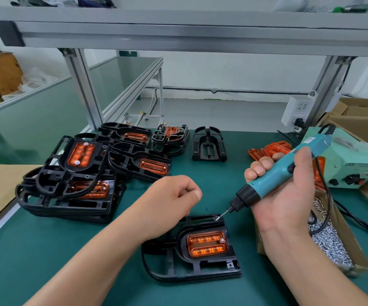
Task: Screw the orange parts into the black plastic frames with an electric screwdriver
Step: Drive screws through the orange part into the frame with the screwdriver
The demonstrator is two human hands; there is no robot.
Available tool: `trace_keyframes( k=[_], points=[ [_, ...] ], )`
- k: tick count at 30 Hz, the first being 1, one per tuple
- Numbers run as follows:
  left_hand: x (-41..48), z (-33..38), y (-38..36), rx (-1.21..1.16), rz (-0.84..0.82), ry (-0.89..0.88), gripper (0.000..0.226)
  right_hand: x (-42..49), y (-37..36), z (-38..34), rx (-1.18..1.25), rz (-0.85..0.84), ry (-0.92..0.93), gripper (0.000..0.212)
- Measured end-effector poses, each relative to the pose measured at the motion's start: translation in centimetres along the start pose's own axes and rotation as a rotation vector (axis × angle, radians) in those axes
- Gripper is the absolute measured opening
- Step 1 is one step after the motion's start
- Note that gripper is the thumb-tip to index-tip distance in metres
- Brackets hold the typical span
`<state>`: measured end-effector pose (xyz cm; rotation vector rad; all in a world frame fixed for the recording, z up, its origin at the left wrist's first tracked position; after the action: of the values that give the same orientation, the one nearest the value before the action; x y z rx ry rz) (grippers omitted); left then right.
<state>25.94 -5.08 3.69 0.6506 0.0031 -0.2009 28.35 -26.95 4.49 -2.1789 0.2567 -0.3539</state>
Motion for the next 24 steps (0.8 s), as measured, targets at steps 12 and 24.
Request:
trace_keyframes(
  k=[12, 24],
  points=[
    [-0.6, -1.7, -0.1, 0.443, -0.220, 0.043, 0.033, -3.0, -3.8, 2.2, -0.101, -0.230, -0.042, 0.053],
    [-0.2, -1.8, -0.7, 0.379, -0.204, 0.072, 0.027, -5.2, -6.9, 3.7, -0.206, -0.421, -0.035, 0.055]
  ],
)
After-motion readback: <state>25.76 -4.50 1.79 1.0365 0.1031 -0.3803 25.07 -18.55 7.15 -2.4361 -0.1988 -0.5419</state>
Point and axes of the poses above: each hand's wrist, its own x-axis towards the middle knuckle, its own y-axis out of the back of the hand, z = x × y, the point moved 10 cm from there along x, towards the middle knuckle, and after that the axes turned 4 degrees about y, right-handed, at the moved point
